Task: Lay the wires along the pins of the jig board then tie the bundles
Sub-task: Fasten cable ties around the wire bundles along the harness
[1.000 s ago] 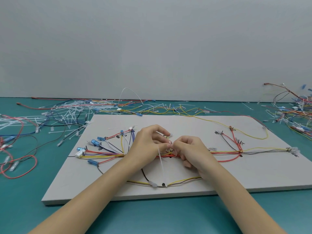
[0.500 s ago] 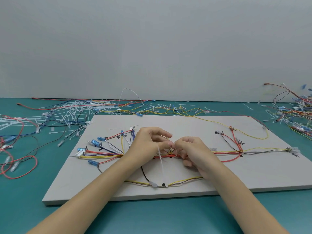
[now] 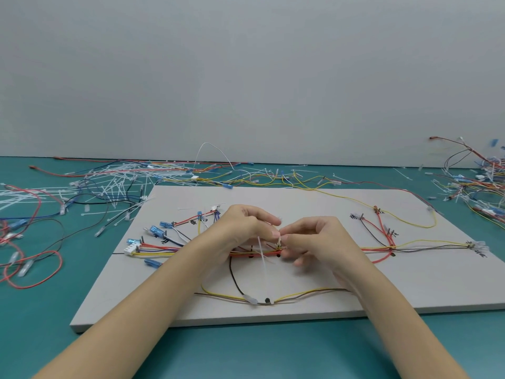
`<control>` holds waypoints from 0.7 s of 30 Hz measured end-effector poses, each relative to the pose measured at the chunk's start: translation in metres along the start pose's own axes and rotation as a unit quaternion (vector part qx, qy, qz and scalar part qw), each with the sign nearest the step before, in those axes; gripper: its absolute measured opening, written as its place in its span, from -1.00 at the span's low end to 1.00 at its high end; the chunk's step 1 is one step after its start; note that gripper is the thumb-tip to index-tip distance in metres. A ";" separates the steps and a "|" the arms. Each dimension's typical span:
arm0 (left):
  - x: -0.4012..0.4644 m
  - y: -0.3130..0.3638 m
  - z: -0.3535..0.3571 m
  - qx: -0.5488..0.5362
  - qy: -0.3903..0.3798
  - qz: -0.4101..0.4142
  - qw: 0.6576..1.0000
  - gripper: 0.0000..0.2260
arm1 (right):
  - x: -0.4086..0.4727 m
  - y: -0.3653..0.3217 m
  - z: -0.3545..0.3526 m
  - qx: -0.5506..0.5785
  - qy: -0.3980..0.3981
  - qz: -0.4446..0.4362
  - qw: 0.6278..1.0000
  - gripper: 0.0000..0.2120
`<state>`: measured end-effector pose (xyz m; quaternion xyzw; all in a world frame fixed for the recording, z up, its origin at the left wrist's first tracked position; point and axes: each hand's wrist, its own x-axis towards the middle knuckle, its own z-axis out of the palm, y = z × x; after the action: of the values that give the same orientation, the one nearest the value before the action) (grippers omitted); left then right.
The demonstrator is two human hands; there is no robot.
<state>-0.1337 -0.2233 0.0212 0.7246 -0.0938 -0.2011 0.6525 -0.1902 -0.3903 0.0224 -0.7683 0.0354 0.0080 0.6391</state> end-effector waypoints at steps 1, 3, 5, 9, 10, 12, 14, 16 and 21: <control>0.000 0.001 0.000 0.006 0.002 -0.005 1.000 -0.80 | 0.000 0.000 0.000 -0.003 -0.007 0.000 1.000 -0.93; 0.000 0.001 0.001 0.022 0.008 -0.010 1.000 -0.80 | -0.001 -0.001 -0.001 -0.004 -0.010 0.000 1.000 -0.94; -0.001 0.002 0.003 0.023 0.012 -0.012 1.000 -0.80 | -0.001 -0.001 0.000 -0.005 -0.002 -0.007 1.000 -0.96; -0.005 0.003 0.005 0.004 0.024 -0.011 1.000 -0.83 | -0.001 0.001 0.003 -0.029 0.009 -0.027 0.999 -0.97; -0.005 0.003 0.005 -0.001 0.029 -0.010 1.000 -0.84 | -0.001 0.001 0.004 -0.039 0.010 -0.033 0.999 -0.96; -0.007 0.003 0.006 0.001 0.043 -0.005 0.999 -0.85 | -0.001 0.002 0.005 -0.055 0.019 -0.043 0.997 -0.93; -0.007 0.002 0.009 0.006 0.058 -0.003 0.998 -0.85 | -0.002 0.004 0.006 -0.083 0.031 -0.055 0.995 -0.91; -0.007 0.000 0.012 0.011 0.069 0.002 0.998 -0.84 | -0.001 0.007 0.007 -0.124 0.040 -0.070 0.989 -0.89; -0.003 -0.006 0.018 0.107 0.132 0.072 0.983 -0.79 | 0.001 0.010 0.013 -0.226 0.073 -0.121 0.964 -0.89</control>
<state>-0.1447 -0.2380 0.0144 0.8015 -0.0802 -0.0452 0.5908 -0.1896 -0.3797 0.0103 -0.8897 -0.0138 -0.1178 0.4408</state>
